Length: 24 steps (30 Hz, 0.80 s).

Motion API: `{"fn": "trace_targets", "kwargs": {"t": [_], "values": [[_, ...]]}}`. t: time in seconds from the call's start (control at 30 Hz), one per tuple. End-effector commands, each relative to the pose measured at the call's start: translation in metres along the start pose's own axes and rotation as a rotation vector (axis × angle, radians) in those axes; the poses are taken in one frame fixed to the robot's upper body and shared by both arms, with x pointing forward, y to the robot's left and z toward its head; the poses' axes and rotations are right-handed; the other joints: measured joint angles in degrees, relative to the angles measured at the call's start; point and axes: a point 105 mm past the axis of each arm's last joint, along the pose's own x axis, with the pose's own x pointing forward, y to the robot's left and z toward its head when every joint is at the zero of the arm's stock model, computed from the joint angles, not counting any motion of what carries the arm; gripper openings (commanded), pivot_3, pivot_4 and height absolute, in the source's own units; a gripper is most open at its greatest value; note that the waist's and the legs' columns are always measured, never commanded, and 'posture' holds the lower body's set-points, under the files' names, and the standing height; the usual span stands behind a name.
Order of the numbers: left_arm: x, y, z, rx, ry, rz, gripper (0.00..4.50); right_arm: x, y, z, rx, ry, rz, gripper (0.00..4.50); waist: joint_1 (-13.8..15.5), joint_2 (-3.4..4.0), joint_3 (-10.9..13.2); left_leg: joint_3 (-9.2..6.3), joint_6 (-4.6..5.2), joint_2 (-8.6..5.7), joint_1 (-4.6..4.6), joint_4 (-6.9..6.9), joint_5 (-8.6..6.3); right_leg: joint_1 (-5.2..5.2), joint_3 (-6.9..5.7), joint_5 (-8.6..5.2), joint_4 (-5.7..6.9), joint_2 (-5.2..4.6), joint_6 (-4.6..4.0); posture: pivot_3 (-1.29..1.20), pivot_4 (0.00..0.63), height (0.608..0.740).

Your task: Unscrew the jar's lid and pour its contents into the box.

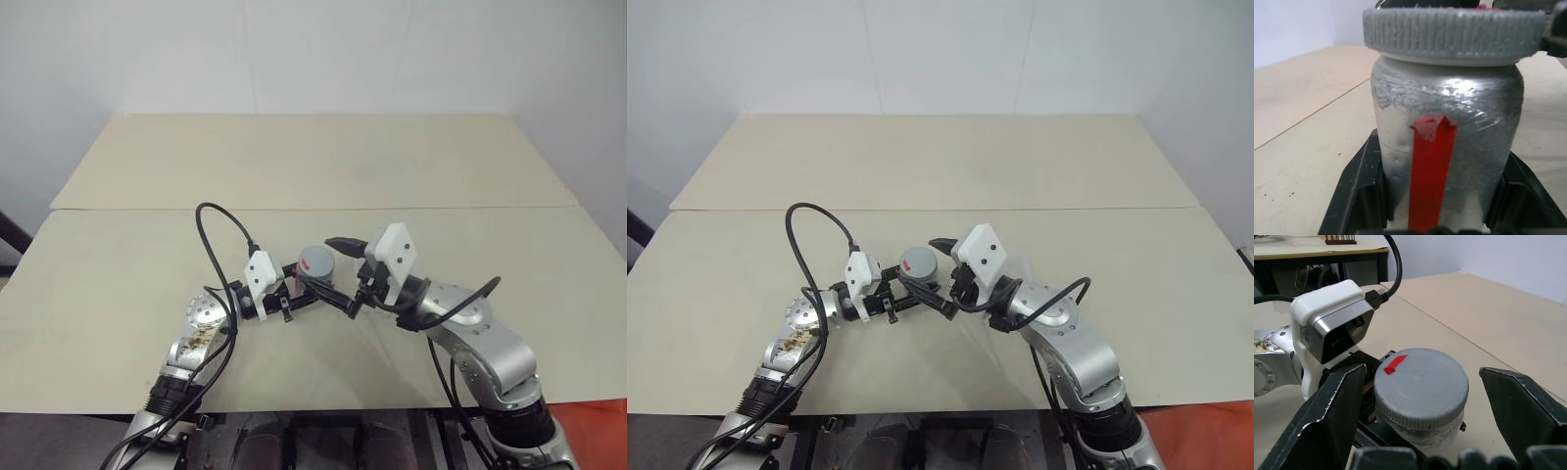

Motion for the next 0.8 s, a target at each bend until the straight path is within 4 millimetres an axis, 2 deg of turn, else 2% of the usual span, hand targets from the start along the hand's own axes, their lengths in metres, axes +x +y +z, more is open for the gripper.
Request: {"fn": "trace_targets", "kwargs": {"t": [0.03,0.13,0.23,0.53,0.7,0.8], "values": [[0.002,0.000,0.012,0.038,-0.035,-0.007,1.96,0.001,0.002,0.011,-0.031,-0.050,0.007,4.33,0.0,0.00,0.0,0.00,0.00,0.00,0.00,0.00,0.00,0.00,0.00,0.00,0.00,0.00,0.00,0.00,0.150,0.740],[0.002,0.000,0.012,0.038,-0.035,-0.007,1.96,0.001,0.002,0.010,-0.029,-0.044,0.007,3.73,0.0,0.00,0.0,0.00,0.00,0.00,0.00,0.00,0.00,0.00,0.00,0.00,0.00,0.00,0.00,0.00,0.150,0.740],[0.002,0.000,0.012,0.038,-0.036,-0.007,1.96,0.001,0.001,0.007,-0.034,-0.032,0.000,2.77,0.0,0.00,0.0,0.00,0.00,0.00,0.00,0.00,0.00,0.00,0.00,0.00,0.00,0.00,0.00,0.00,0.150,0.740],[0.002,0.000,0.011,0.040,-0.034,-0.010,1.96,0.000,-0.001,0.013,-0.037,-0.059,0.001,2.76,0.0,0.00,0.0,0.00,0.00,0.00,0.00,0.00,0.00,0.00,0.00,0.00,0.00,0.00,0.00,0.00,0.150,0.740],[0.001,-0.002,0.014,0.022,-0.044,-0.033,1.96,-0.010,0.006,0.028,-0.026,-0.146,0.101,2.76,0.0,0.00,0.0,0.00,0.00,0.00,0.00,0.00,0.00,0.01,0.00,0.00,-0.01,0.00,0.00,0.00,0.150,0.740],[-0.001,-0.008,0.016,0.009,-0.053,-0.074,1.96,-0.014,0.006,0.029,-0.018,-0.165,0.132,2.76,0.0,0.00,0.0,-0.01,0.00,0.01,0.00,0.00,0.00,0.01,0.00,0.00,-0.01,0.00,0.00,0.00,0.150,0.740]]}}
